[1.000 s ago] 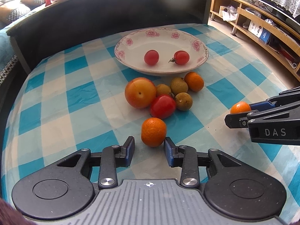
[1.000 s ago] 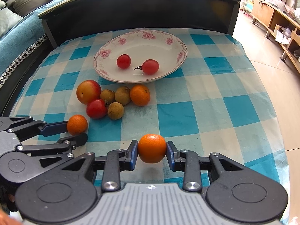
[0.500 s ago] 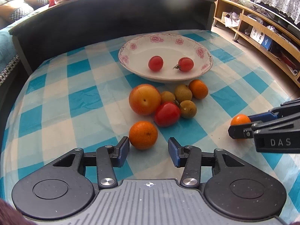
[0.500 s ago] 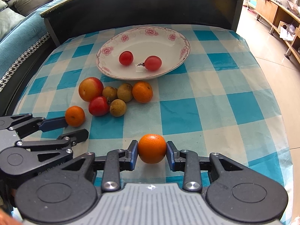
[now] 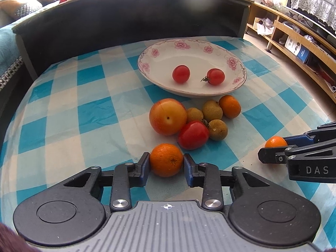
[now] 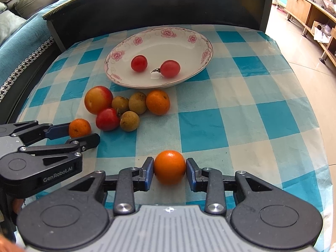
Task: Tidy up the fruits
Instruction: 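Lift both held oranges and carry them toward the white bowl, then lower both oranges into the white bowl and open both grippers, then move both tools back toward the remaining fruit beside the bowl, then close the left gripper around the large red-yellow apple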
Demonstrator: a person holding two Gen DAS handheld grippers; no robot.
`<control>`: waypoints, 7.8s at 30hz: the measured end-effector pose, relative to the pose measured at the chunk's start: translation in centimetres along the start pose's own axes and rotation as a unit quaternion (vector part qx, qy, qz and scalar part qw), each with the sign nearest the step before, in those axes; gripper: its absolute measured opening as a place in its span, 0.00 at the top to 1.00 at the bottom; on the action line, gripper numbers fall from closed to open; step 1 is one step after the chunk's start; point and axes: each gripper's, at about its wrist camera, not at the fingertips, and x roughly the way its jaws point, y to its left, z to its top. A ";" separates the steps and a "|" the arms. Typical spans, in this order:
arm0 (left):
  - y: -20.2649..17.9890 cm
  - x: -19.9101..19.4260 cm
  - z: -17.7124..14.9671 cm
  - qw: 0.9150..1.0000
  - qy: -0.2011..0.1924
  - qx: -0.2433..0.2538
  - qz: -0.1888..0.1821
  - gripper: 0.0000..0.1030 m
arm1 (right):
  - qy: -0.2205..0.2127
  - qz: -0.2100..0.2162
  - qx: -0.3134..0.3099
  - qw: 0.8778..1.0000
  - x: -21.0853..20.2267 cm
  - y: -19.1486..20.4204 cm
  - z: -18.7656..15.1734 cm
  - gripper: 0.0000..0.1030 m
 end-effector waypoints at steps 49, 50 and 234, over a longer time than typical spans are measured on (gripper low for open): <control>0.1 -1.8 5.1 0.999 -0.042 -0.002 -0.009 0.61 | -0.070 0.014 0.018 0.997 -2.4 0.7 5.4 0.65; 0.1 -1.7 5.3 0.999 -0.044 0.000 -0.008 0.61 | -0.071 0.015 0.018 0.997 -2.4 0.8 5.7 0.65; 2.4 2.6 3.6 0.999 0.016 -0.030 -0.017 0.46 | -0.024 0.035 0.075 0.996 2.0 -1.1 6.3 0.59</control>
